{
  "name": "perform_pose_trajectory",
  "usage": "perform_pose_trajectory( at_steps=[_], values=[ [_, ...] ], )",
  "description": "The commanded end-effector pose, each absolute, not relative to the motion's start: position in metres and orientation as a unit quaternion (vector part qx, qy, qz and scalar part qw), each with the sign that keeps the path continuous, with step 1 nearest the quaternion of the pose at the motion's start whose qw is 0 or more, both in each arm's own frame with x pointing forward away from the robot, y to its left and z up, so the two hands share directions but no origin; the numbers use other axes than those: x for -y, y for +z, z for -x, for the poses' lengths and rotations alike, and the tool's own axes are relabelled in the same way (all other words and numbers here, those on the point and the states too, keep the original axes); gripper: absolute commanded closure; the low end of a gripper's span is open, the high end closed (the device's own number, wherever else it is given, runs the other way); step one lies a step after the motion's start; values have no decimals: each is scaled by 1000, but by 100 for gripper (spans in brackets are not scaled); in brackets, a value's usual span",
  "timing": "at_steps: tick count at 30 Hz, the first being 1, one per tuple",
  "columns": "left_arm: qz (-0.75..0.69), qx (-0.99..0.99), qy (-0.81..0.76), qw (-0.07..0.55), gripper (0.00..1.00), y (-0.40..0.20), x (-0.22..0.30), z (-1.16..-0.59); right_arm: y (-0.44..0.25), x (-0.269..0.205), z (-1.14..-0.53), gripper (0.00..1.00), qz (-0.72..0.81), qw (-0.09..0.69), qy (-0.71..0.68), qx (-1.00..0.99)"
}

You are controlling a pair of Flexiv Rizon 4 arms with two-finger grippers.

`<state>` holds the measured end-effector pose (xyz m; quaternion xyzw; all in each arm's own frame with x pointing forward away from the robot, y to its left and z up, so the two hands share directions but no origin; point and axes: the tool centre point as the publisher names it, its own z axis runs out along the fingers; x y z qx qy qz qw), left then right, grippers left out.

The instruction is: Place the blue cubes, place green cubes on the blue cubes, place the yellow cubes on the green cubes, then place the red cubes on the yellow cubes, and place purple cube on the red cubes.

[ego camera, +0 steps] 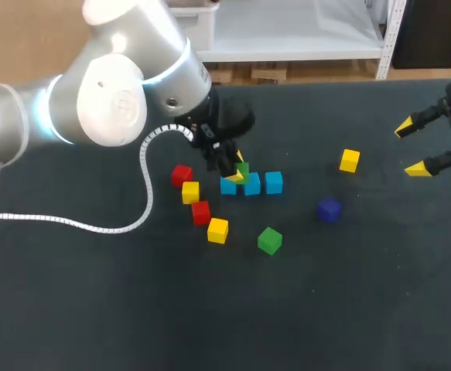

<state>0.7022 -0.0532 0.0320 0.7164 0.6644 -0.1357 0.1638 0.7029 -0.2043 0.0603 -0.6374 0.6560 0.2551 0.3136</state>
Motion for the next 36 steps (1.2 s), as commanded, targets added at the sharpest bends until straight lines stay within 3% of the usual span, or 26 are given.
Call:
perform_pose_trajectory(
  at_steps=[1,7,15,36],
  values=[
    [-717,-664,-137,161,100,32,53,-705,61,204,-702,0,637,314,254,-656],
    [-718,-663,-139,161,100,32,53,-706,61,204,-702,0,637,314,254,-656],
    [-718,-663,-140,161,85,31,53,-706,61,204,-702,0,637,314,254,-656],
    [-717,-663,-144,159,69,30,53,-707,61,204,-702,0,637,314,254,-656]
  ],
)
